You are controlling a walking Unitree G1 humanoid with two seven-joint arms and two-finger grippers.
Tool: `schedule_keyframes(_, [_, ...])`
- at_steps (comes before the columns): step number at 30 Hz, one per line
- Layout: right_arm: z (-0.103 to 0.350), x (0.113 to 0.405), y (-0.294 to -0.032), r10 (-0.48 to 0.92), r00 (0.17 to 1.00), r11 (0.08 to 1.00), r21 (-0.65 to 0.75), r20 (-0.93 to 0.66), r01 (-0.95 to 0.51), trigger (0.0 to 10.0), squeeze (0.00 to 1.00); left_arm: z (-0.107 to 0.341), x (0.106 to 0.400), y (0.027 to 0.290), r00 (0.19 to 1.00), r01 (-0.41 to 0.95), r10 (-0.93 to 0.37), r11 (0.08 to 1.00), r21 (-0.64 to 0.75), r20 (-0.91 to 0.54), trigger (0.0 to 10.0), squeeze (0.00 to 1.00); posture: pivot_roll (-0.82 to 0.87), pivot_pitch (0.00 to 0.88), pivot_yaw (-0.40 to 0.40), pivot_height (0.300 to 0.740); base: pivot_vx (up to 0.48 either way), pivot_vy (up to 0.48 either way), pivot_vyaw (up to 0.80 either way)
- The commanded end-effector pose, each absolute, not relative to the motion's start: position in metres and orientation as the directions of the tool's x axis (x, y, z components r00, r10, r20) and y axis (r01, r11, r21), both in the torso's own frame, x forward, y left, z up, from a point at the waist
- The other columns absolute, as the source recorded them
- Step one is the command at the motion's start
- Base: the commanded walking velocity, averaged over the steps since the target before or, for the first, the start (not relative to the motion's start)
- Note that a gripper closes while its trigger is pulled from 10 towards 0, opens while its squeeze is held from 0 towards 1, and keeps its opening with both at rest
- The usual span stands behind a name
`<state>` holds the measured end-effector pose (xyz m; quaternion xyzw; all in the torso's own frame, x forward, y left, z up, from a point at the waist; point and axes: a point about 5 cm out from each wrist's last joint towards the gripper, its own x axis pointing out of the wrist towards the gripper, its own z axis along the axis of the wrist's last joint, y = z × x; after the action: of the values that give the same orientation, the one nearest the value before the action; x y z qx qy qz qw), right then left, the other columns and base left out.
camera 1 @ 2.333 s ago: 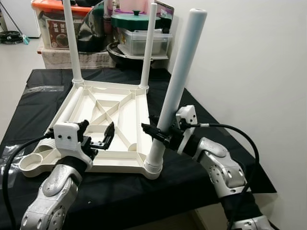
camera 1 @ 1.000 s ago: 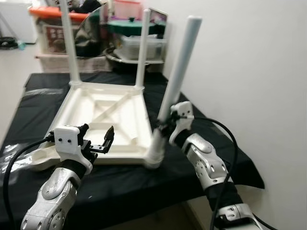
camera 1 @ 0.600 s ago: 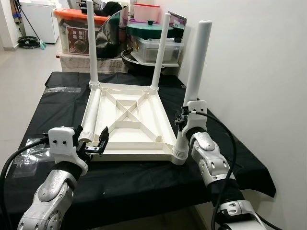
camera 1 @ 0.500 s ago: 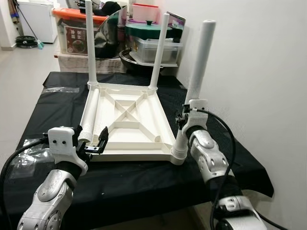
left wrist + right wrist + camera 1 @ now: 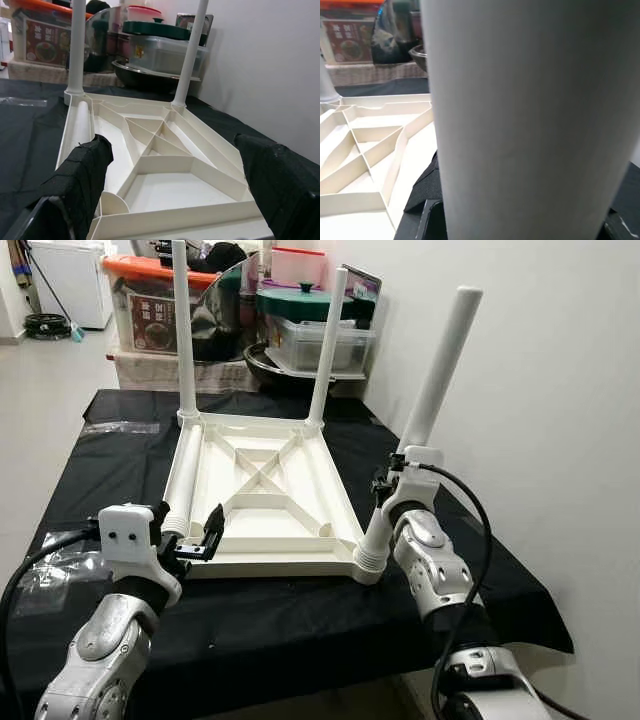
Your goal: Building children table
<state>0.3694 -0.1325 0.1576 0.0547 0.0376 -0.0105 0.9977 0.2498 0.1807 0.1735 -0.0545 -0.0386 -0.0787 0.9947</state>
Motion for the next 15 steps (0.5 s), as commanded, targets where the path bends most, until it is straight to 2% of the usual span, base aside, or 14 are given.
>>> schedule_keyframes(1, [0.0965, 0.3493, -0.1351, 0.013, 0.951, 0.992, 0.122, -0.31, 0.026, 10.0, 0.0, 0.1718, 0.2516, 0.1785, 0.984, 0.168, -0.161, 0.98, -0.102, 0.077, 10.0, 0.0, 0.1, 0.0, -0.13, 0.74, 0.0, 0.0, 0.0])
schedule_keyframes(7, [0.0987, 0.3467, -0.1327, 0.071, 0.964, 0.986, 0.163, -0.255, -0.029, 10.0, 0.0, 0.1714, 0.251, 0.1796, 0.985, 0.164, -0.157, 0.981, -0.1, 0.076, 10.0, 0.0, 0.1, 0.0, -0.13, 0.74, 0.0, 0.0, 0.0])
schedule_keyframes(9, [0.0988, 0.3434, -0.1289, 0.132, 0.967, 0.977, 0.192, -0.217, -0.09, 10.0, 0.0, 0.1712, 0.2505, 0.181, 0.985, 0.162, -0.155, 0.982, -0.098, 0.074, 10.0, 0.0, 0.1, 0.0, -0.126, 0.74, 0.0, 0.0, 0.0])
schedule_keyframes(15, [0.0907, 0.3394, -0.1278, 0.144, 0.957, 0.978, 0.181, -0.251, -0.099, 10.0, 0.0, 0.1718, 0.2511, 0.1819, 0.985, 0.164, -0.158, 0.982, -0.094, 0.071, 10.0, 0.0, 0.1, 0.0, -0.123, 0.74, 0.0, 0.0, 0.0])
